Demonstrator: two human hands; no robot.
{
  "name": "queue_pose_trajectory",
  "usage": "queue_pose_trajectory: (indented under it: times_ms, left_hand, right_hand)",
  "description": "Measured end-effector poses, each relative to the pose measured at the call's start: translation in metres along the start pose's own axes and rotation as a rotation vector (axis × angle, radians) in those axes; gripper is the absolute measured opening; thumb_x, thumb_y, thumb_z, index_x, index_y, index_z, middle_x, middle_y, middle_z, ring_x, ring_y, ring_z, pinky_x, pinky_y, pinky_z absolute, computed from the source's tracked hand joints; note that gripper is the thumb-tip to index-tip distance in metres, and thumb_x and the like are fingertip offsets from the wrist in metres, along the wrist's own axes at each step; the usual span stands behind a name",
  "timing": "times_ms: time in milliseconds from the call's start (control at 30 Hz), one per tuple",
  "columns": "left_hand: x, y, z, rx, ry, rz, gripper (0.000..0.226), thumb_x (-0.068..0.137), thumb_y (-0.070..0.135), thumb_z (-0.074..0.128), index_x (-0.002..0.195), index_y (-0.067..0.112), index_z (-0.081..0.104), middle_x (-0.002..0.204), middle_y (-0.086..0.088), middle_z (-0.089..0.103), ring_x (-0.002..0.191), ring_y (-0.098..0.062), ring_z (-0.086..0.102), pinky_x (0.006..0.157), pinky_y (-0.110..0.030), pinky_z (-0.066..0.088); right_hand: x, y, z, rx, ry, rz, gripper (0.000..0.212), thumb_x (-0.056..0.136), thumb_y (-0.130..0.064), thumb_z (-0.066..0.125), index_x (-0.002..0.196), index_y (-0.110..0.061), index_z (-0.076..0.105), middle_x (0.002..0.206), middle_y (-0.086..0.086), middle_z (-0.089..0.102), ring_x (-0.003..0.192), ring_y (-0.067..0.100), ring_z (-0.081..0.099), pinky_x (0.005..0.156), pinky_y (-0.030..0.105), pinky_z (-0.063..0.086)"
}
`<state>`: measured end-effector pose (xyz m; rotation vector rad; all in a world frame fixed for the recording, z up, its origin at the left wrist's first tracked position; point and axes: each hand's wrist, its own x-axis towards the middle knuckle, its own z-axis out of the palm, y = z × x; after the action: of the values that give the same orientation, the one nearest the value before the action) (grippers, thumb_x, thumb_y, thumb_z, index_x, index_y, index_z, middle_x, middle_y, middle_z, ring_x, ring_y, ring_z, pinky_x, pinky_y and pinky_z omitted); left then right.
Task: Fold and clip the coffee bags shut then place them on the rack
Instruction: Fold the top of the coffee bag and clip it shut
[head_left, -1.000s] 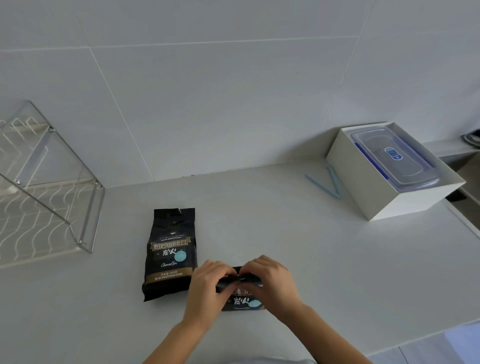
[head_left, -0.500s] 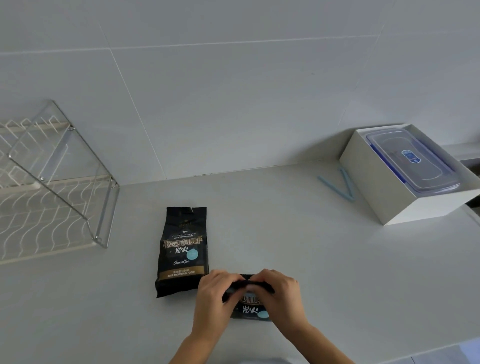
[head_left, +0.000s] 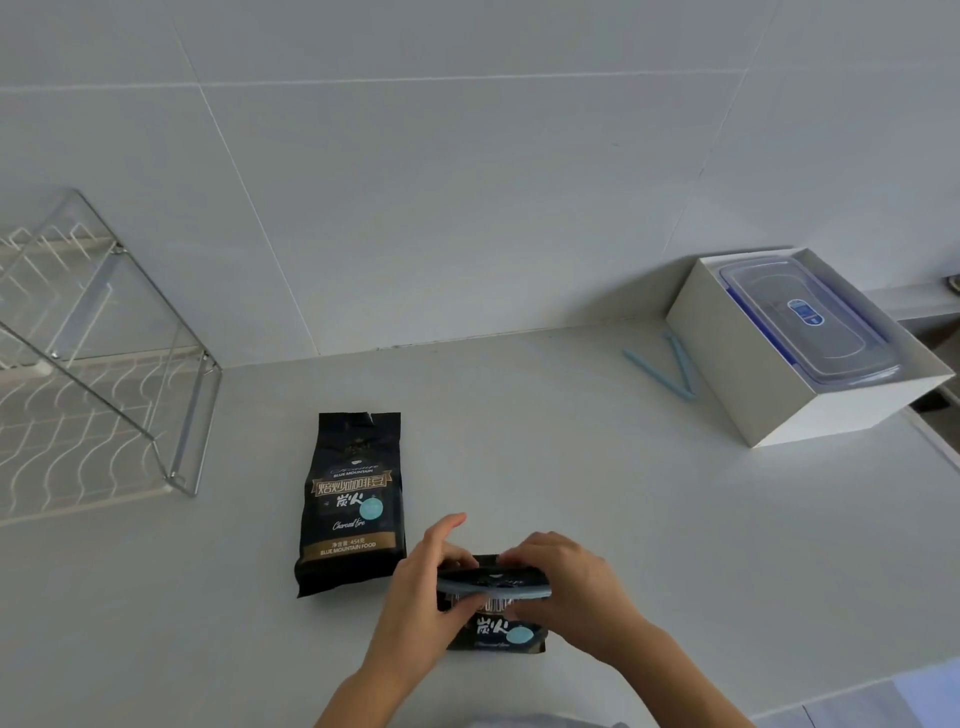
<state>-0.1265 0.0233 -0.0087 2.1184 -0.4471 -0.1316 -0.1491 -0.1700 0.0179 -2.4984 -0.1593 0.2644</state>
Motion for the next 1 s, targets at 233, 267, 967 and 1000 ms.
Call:
queue_pose_trajectory:
  times_ms: [233,267,967,1000]
  left_hand:
    - [-0.007,-0.006,0.005,-0.031,0.084,-0.063,0.052,0.066,0.019,0.083,0.092,0.045,0.047,0.075,0.013,0.067,0.081,-0.003,0.065,0.072,-0.016,0.051]
    - [-0.006,-0.006,0.005,-0.029,0.087,-0.063,0.046,0.066,0.018,0.083,0.088,0.040,0.048,0.075,0.012,0.066,0.079,-0.004,0.065,0.071,-0.018,0.052]
    - [-0.013,-0.016,-0.007,-0.276,0.108,-0.264,0.036,0.076,0.005,0.072,0.083,0.040,0.073,0.102,0.016,0.070,0.105,-0.002,0.055,0.091,-0.029,0.047]
    - [-0.013,-0.015,-0.006,-0.286,0.104,-0.266,0.027,0.076,0.005,0.072,0.082,0.031,0.073,0.100,0.010,0.071,0.104,-0.007,0.057,0.092,-0.035,0.048]
  right_hand:
    - [0.000,-0.006,0.011,-0.046,0.091,-0.024,0.015,0.080,-0.039,0.064,0.092,-0.029,0.067,0.088,-0.010,0.061,0.085,0.007,0.052,0.064,0.028,0.045]
    - [0.000,-0.006,0.012,-0.047,0.105,-0.032,0.014,0.081,-0.038,0.065,0.091,-0.029,0.067,0.087,-0.009,0.061,0.086,0.008,0.052,0.063,0.028,0.045]
    - [0.036,-0.058,0.028,-0.112,0.061,-0.206,0.011,0.085,-0.033,0.059,0.082,-0.023,0.062,0.079,-0.004,0.065,0.071,0.013,0.056,0.052,0.019,0.031]
    - [0.034,-0.057,0.028,-0.107,0.078,-0.207,0.011,0.084,-0.033,0.060,0.080,-0.023,0.063,0.077,-0.004,0.065,0.069,0.011,0.056,0.051,0.018,0.031]
